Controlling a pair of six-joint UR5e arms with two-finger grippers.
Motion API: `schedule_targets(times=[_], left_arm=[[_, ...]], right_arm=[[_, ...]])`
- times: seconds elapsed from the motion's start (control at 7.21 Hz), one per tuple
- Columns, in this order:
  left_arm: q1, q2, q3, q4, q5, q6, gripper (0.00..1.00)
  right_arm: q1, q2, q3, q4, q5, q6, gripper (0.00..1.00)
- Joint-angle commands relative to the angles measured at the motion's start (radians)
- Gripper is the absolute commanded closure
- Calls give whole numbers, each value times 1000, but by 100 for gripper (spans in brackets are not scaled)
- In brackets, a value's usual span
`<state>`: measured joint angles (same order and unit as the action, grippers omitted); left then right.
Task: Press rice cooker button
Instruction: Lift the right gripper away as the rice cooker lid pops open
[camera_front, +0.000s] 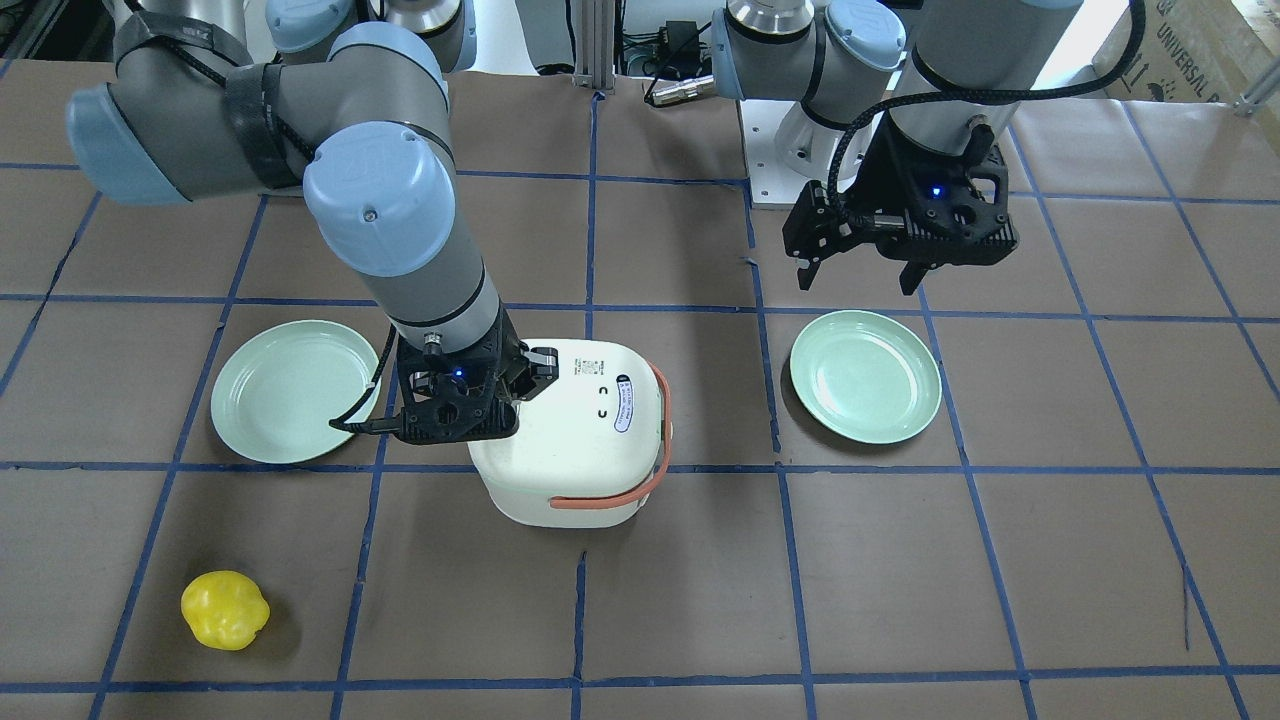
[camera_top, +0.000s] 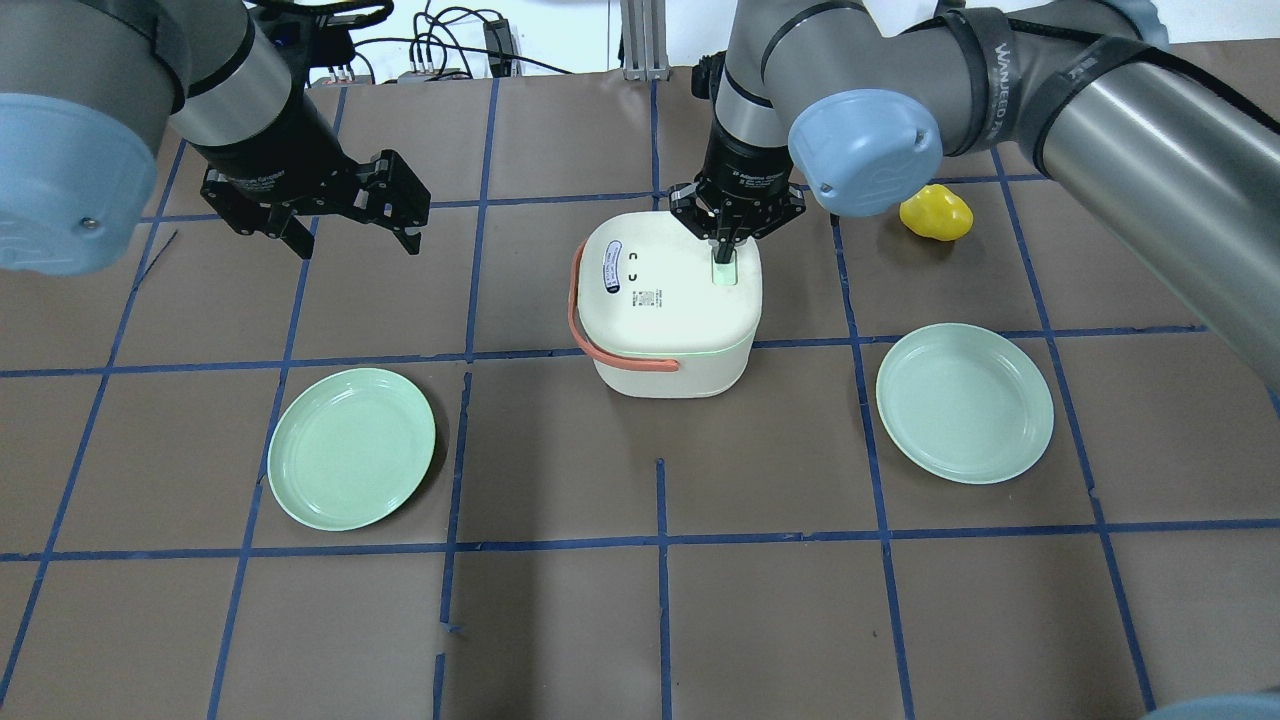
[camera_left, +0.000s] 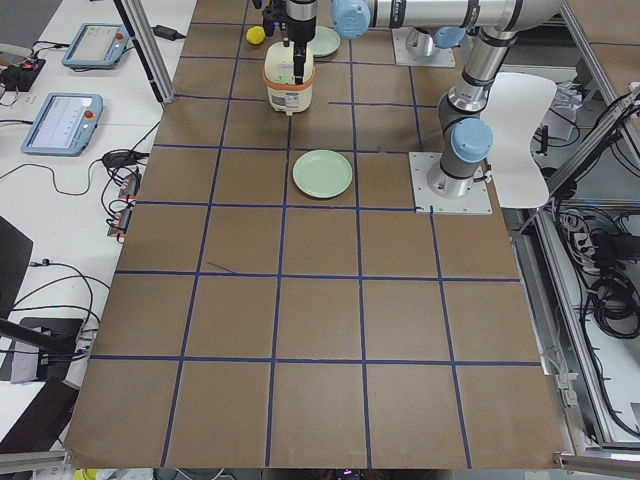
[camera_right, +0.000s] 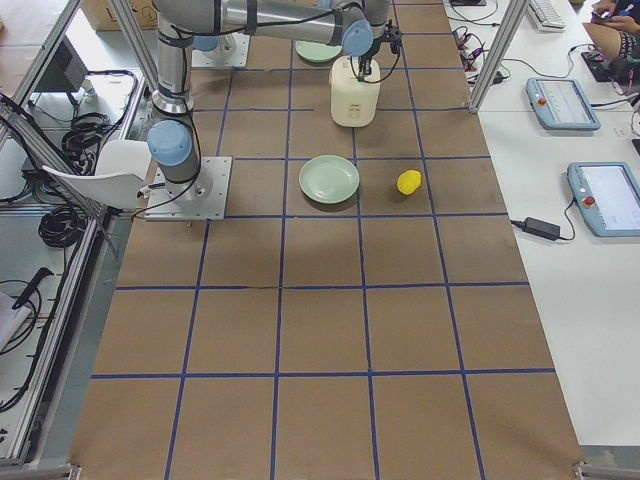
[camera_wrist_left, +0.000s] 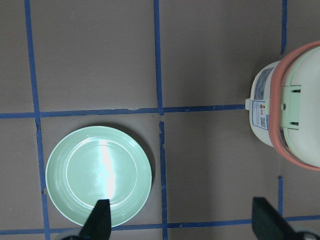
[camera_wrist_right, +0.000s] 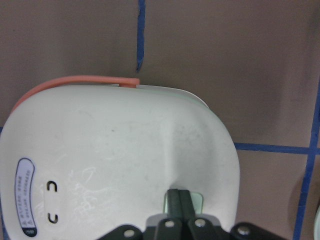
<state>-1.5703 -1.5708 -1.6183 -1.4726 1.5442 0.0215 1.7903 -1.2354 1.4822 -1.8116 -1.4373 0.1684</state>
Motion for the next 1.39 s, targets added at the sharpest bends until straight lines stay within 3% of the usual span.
schedule_targets(times=[0.0,0.14,0.28,0.42,0.55,0.69,1.25], left_arm=[[1,0,0,0,0,0,0],[0,0,0,0,-1,0,0],[0,0,0,0,0,0,0],[0,0,0,0,-1,0,0],[0,0,0,0,-1,0,0],[1,0,0,0,-1,0,0],[0,0,0,0,-1,0,0]], right_arm=[[0,-24,-61,88,-2,3,88],[0,-36,-129,195,-3,3,82],[-20,-48,-194,249,-15,-10,61],[-35,-52,-238,251,-40,-15,47],[-67,-59,-259,253,-52,-23,29],[-100,-79,-258,255,-52,-44,1],[-239,-172,-137,247,-55,-320,0]])
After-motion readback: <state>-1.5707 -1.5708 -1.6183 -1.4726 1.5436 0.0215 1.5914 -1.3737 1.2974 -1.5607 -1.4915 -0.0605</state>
